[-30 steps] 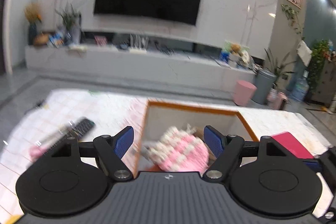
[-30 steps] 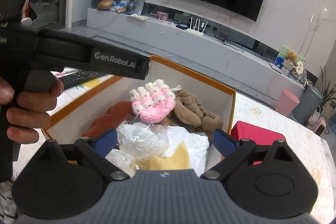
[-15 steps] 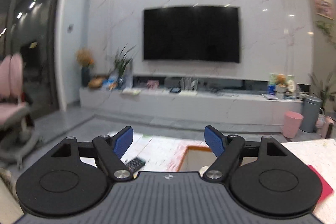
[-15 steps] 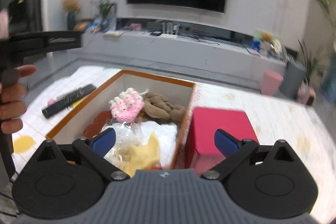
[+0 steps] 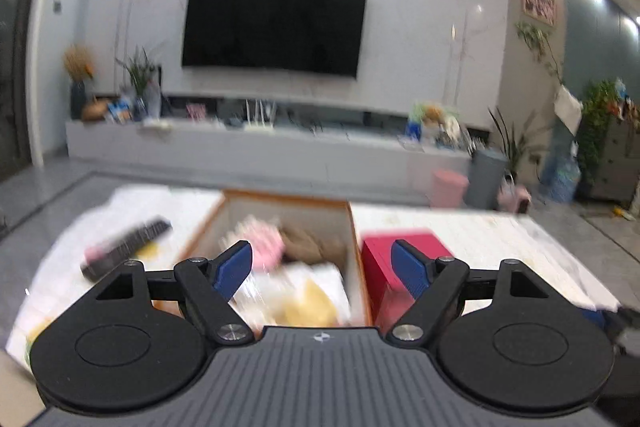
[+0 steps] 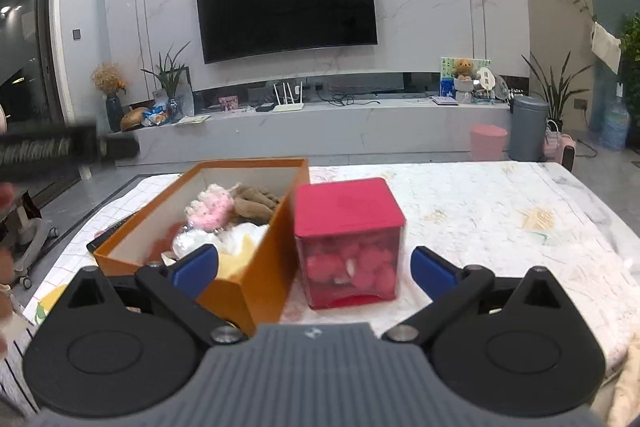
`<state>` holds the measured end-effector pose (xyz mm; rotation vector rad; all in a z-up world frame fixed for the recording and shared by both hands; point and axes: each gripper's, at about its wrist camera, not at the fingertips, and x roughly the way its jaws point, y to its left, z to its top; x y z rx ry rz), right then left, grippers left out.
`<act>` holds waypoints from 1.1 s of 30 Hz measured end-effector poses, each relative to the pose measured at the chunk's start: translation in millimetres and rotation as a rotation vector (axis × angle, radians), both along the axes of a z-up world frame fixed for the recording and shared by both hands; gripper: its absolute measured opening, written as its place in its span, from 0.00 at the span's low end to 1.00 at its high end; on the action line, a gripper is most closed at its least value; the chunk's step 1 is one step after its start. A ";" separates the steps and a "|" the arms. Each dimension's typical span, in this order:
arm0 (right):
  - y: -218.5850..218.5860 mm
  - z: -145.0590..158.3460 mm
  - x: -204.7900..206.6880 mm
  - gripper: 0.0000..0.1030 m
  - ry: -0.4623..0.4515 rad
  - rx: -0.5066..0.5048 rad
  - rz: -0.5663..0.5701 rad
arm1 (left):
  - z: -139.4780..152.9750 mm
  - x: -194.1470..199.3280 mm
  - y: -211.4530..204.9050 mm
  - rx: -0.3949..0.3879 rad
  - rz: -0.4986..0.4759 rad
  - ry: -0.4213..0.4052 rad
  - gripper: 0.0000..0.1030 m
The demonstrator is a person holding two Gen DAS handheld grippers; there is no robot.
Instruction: Organize soft objects
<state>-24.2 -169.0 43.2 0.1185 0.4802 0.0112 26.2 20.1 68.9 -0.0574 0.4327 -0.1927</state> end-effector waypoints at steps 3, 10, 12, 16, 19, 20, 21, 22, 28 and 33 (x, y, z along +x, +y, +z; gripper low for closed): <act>-8.1 -9.5 -5.5 0.97 0.037 -0.010 0.054 | -13.5 4.6 -11.0 0.047 -0.006 0.071 0.90; -10.9 -20.6 -6.0 0.97 0.084 -0.020 0.117 | -40.3 1.1 -22.6 0.071 0.024 0.160 0.88; -14.0 -24.6 -3.9 0.97 0.098 0.005 0.108 | -46.4 -4.1 -28.1 0.099 0.039 0.152 0.87; -15.5 -33.2 1.2 0.97 0.129 0.012 0.106 | -50.6 -7.7 -29.6 0.106 0.039 0.164 0.87; -14.9 -36.6 4.7 0.97 0.143 0.014 0.113 | -53.2 -7.6 -28.7 0.114 0.041 0.166 0.87; -14.4 -37.9 5.7 0.97 0.146 0.014 0.114 | -53.6 -8.0 -29.4 0.117 0.041 0.163 0.87; -13.9 -38.8 6.2 0.97 0.148 0.013 0.116 | -53.8 -8.0 -28.2 0.118 0.041 0.161 0.87; -13.3 -39.3 7.1 0.97 0.149 0.014 0.118 | -53.8 -8.0 -27.0 0.118 0.042 0.159 0.87; -12.1 -41.9 11.2 0.97 0.157 0.025 0.125 | -54.2 -9.0 -24.9 0.122 0.048 0.155 0.87; -12.6 -42.8 11.9 0.97 0.158 0.021 0.128 | -53.3 -9.0 -24.4 0.120 0.048 0.161 0.87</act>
